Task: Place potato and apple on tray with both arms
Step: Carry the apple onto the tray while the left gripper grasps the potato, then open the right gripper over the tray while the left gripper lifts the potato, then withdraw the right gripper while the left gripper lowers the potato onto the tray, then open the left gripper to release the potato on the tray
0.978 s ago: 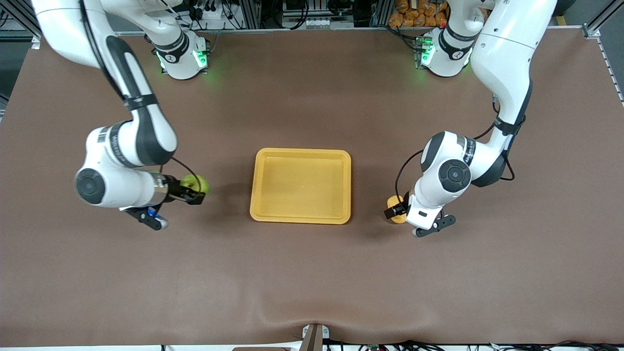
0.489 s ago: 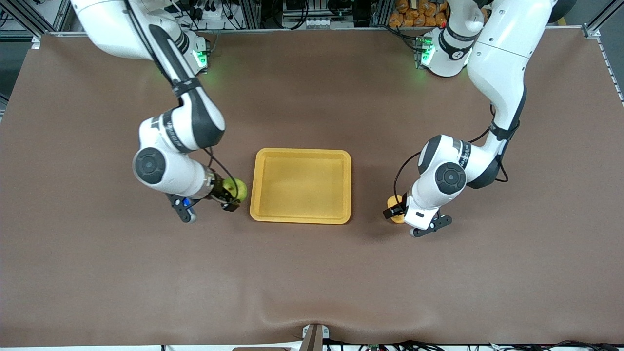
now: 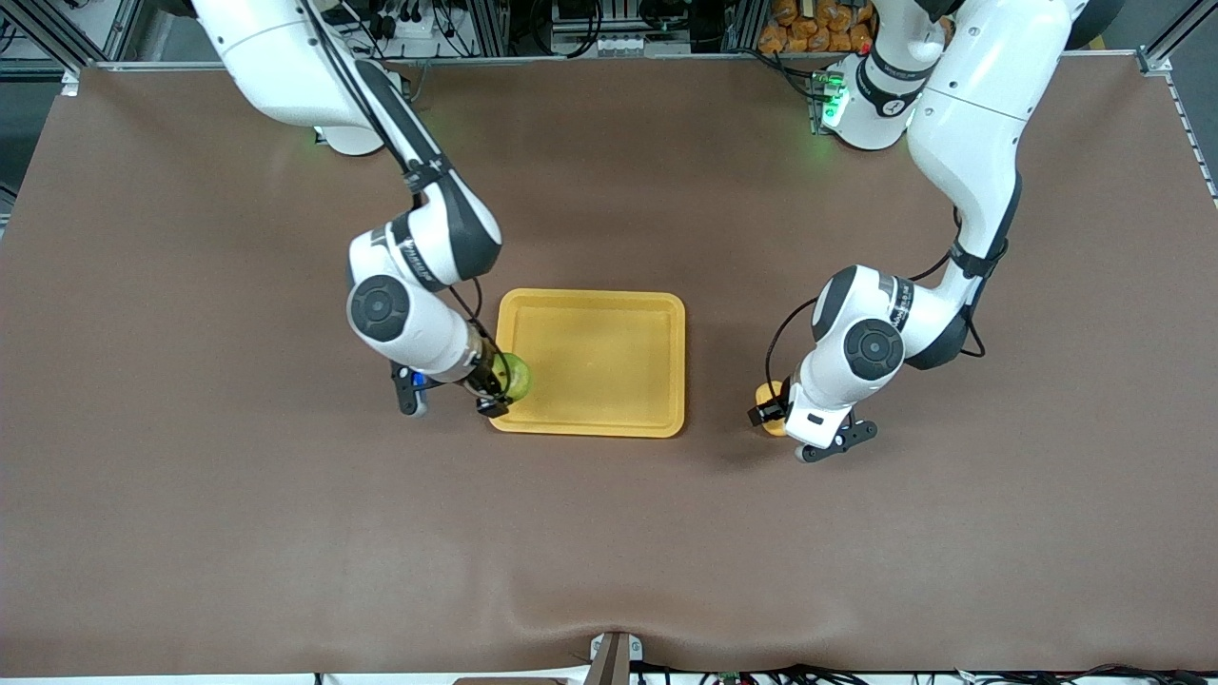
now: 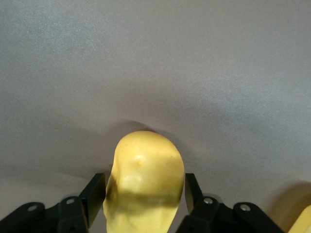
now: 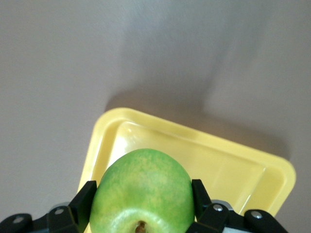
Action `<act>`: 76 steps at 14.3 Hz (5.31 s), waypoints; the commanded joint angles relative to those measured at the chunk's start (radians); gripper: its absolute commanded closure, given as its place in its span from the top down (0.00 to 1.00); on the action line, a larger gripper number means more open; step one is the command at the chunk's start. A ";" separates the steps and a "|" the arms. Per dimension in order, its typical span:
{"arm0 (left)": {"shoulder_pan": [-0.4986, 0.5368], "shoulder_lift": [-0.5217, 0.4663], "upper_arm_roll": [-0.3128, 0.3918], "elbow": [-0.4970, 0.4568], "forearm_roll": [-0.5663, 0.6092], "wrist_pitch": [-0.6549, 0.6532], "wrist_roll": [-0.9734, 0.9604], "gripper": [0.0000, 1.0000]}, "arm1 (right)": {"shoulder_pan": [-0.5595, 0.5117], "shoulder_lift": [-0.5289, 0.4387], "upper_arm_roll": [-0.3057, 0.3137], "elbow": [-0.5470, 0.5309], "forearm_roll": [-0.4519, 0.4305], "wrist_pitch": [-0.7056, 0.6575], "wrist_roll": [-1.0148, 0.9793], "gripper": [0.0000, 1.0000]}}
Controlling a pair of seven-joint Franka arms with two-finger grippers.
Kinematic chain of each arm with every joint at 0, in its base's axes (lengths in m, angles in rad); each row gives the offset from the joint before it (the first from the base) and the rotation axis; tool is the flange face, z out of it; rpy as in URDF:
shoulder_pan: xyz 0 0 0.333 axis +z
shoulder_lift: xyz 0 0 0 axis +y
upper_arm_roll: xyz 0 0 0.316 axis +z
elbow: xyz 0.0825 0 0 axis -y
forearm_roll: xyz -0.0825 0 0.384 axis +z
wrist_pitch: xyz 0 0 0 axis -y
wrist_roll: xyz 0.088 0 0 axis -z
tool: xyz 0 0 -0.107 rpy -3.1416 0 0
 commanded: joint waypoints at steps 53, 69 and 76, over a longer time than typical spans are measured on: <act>-0.348 0.087 0.004 0.221 0.127 -0.091 0.063 1.00 | -0.521 -0.556 -0.020 0.164 -0.173 -0.850 -1.661 1.00; -0.050 -0.324 0.001 0.246 0.127 -0.577 0.101 1.00 | -0.518 -0.563 -0.084 0.201 -0.158 -0.864 -1.742 1.00; 0.086 -0.491 -0.001 0.248 0.121 -0.763 0.170 1.00 | -0.519 -0.552 -0.084 0.201 -0.175 -0.830 -1.731 1.00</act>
